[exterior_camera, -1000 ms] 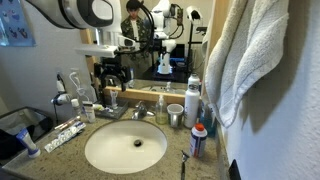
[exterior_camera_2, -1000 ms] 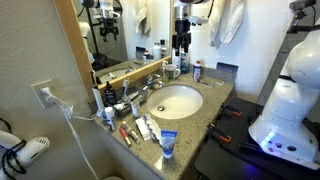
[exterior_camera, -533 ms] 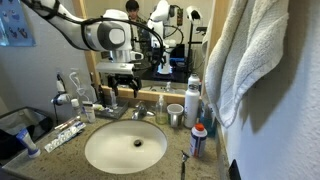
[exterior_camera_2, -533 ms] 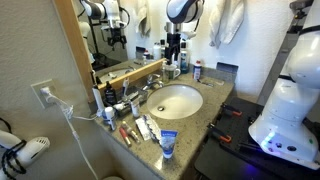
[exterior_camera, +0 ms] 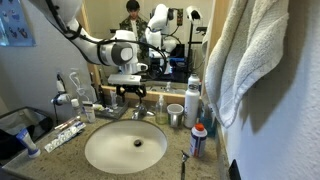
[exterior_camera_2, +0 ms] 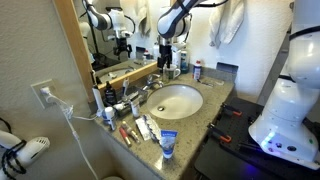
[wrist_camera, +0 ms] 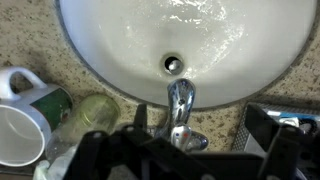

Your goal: Push the faucet handle upwards and then downwards

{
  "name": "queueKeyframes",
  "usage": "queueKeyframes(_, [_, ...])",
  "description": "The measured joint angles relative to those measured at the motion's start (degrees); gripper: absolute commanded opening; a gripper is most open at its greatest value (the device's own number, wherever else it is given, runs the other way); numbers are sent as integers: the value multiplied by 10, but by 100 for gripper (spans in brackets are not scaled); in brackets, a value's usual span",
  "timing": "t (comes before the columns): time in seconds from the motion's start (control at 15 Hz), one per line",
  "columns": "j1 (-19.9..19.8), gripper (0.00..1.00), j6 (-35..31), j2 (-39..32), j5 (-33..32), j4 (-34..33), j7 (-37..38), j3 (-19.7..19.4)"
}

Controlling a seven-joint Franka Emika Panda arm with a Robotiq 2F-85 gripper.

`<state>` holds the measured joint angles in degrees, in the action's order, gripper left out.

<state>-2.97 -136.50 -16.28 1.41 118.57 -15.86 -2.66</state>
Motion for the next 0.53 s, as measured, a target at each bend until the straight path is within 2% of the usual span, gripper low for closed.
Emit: queueKeyframes(0.53, [-12, 100, -11, -89, 0, -73, 0, 14])
